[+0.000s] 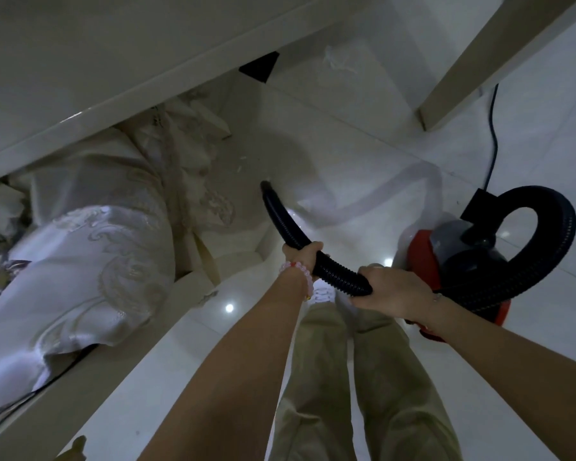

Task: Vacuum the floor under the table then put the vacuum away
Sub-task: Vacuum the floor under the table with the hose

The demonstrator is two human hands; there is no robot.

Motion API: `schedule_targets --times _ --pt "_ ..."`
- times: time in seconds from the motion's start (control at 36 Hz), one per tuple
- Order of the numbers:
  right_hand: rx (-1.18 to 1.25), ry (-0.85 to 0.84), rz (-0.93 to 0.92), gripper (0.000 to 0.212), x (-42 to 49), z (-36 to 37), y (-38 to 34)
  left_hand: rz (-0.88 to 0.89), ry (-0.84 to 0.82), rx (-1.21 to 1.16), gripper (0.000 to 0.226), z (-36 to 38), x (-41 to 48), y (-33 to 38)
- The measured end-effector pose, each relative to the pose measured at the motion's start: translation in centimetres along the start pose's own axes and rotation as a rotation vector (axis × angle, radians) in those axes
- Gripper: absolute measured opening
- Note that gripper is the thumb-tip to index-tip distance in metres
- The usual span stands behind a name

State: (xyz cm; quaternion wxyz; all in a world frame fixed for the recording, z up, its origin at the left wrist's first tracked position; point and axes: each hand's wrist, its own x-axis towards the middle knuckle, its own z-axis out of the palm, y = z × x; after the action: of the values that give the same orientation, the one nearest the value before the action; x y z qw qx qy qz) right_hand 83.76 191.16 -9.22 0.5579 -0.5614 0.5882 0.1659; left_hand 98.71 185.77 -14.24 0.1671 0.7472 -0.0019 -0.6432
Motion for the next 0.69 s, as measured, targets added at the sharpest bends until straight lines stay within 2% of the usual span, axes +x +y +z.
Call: schedule_targets --times 0.17,0.31,0.39,0.56,0.69 --pt "0.018 0.015 -0.022 0.031 -0.1 0.8 -0.2 -0.002 -0.142 0.166 0.058 -0.9 -0.3 0.9" --pt "0.091 0.007 0.002 0.028 -0.3 1.2 0.0 0.027 -0.173 0.268 0.057 -0.1 -0.3 1.5" --pt "0.178 0.054 0.038 0.033 -0.1 0.9 0.7 0.087 -0.205 0.295 0.058 1.6 -0.4 2.3" --pt "0.310 0.208 0.122 0.038 0.4 -1.2 2.0 0.080 -0.288 0.144 0.042 5.0 -0.5 4.1" --pt "0.255 0.269 0.081 0.044 0.6 -2.5 2.5 0.111 -0.301 0.055 0.047 6.3 -0.9 4.3"
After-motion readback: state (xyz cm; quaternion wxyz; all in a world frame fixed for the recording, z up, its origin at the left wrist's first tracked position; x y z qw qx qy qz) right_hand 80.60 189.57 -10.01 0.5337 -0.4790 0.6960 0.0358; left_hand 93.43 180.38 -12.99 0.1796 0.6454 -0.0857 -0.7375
